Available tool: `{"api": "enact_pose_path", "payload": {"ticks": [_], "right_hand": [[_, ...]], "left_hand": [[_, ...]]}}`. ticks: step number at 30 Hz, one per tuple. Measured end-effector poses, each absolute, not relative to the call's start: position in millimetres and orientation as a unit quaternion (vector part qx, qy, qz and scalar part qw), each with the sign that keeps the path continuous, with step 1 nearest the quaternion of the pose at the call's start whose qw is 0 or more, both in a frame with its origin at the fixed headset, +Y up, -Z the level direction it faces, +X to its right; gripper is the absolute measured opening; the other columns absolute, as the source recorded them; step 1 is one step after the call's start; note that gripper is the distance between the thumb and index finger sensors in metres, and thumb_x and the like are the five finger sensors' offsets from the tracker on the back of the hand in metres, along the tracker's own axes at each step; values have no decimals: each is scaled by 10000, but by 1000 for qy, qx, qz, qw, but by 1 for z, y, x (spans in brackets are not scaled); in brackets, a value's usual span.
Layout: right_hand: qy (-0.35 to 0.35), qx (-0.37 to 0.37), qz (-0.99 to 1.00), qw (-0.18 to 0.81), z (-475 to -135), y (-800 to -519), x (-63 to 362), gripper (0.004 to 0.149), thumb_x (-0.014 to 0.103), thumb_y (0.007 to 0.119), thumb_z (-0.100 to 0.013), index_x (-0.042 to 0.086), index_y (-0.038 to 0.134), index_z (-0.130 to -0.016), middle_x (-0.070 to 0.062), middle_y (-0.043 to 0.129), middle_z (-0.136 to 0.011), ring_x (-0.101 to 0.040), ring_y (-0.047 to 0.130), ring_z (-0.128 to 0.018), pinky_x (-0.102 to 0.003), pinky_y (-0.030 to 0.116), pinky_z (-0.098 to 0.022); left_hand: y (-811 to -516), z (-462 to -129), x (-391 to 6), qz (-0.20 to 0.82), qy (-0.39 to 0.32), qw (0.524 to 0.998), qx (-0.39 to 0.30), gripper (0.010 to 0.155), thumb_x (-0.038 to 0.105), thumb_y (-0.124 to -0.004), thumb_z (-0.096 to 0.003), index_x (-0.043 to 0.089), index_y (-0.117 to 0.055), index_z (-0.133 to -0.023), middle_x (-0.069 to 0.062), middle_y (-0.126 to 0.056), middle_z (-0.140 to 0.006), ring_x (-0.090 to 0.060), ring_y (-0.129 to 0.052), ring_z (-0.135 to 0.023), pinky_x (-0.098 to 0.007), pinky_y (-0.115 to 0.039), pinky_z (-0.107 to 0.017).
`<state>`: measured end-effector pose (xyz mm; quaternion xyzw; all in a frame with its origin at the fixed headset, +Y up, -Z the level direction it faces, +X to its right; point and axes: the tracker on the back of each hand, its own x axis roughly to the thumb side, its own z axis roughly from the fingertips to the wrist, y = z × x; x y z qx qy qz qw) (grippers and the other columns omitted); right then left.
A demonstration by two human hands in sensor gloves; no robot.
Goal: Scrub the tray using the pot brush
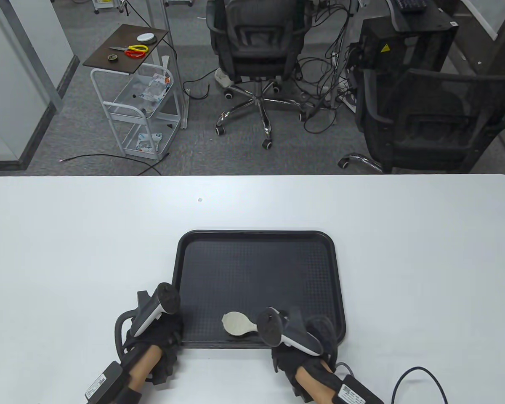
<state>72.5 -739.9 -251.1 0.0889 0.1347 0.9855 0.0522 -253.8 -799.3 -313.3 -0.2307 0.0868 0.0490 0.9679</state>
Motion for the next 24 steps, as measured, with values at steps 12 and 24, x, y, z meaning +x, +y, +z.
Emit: {"api": "enact_pose_path", "payload": {"ticks": [12, 24], "right_hand": [[136, -55, 989, 0, -240, -727, 208, 509, 218, 808, -465, 295, 744, -963, -92, 792, -948, -292, 880, -743, -524, 756, -558], [11, 11, 995, 102, -272, -660, 128, 528, 232, 785, -486, 271, 688, -1004, -87, 759, -973, -287, 858, -752, -509, 745, -556]], "left_hand": [[-799, -313, -254, 48, 87, 968, -230, 783, 475, -703, -454, 150, -310, -1047, -17, -849, -504, -215, -859, -426, -492, -671, -590], [-799, -313, -254, 47, 88, 968, -229, 781, 474, -703, -454, 152, -311, -1048, -16, -848, -504, -214, -858, -426, -492, -671, -589]]}}
